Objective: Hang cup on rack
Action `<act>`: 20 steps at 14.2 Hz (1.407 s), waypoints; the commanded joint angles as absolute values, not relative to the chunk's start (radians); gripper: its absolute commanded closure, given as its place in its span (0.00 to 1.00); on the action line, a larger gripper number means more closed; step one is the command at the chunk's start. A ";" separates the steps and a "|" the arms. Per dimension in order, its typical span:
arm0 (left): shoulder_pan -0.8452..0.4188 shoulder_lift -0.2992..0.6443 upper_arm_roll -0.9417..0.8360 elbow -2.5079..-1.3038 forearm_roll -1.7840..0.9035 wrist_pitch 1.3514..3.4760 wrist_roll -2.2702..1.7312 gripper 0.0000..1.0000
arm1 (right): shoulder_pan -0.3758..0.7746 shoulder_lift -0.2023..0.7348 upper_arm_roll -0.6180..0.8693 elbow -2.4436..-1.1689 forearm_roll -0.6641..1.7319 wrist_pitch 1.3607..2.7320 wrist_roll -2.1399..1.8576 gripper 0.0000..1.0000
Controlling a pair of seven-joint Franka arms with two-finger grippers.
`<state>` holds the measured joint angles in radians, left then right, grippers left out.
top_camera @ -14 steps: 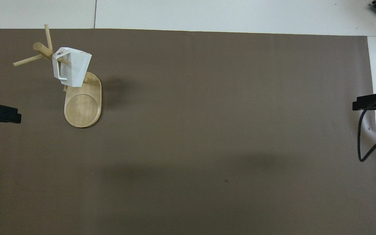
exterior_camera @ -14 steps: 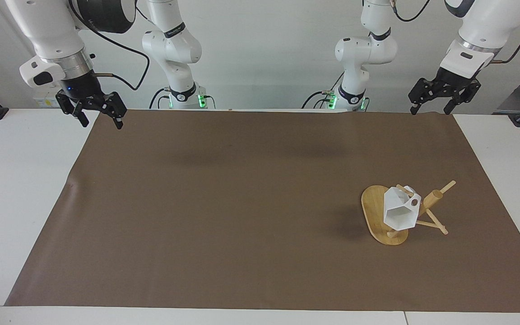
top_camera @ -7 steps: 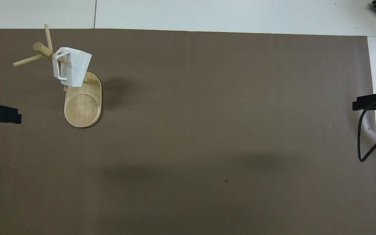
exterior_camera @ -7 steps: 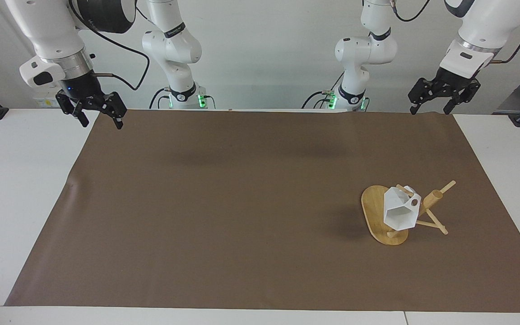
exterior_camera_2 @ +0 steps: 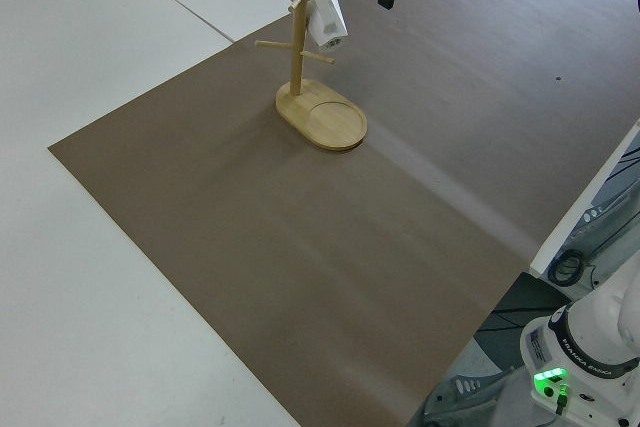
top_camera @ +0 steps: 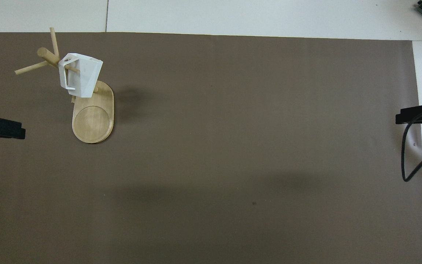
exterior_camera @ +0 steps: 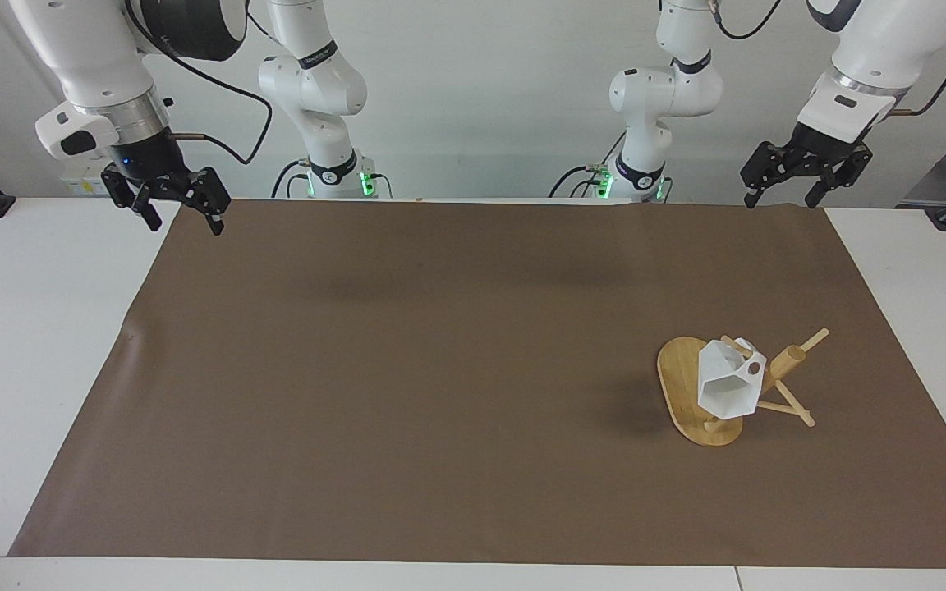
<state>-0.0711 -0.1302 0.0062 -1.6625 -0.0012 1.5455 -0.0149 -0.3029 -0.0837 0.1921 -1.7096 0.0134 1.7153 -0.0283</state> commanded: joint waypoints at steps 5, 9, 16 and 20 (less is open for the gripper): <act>-0.064 -0.156 0.014 -1.683 -0.015 1.531 -0.012 0.00 | -0.305 -0.092 0.196 -1.712 0.017 1.697 -0.014 0.00; -0.055 -0.156 0.017 -1.684 -0.014 1.537 -0.006 0.00 | -0.305 -0.092 0.196 -1.712 0.017 1.697 -0.014 0.00; -0.049 -0.156 0.017 -1.686 -0.014 1.529 -0.003 0.00 | -0.302 -0.092 0.196 -1.712 0.017 1.695 -0.014 0.00; -0.051 -0.158 0.015 -1.686 -0.014 1.528 -0.003 0.00 | -0.261 -0.092 0.192 -1.710 0.017 1.697 -0.014 0.00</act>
<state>-0.0578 -0.1340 0.0183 -1.6643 -0.0012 1.5358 -0.0149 -0.2872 -0.0836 0.1919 -1.7096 0.0135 1.7153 -0.0283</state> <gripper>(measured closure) 0.000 0.000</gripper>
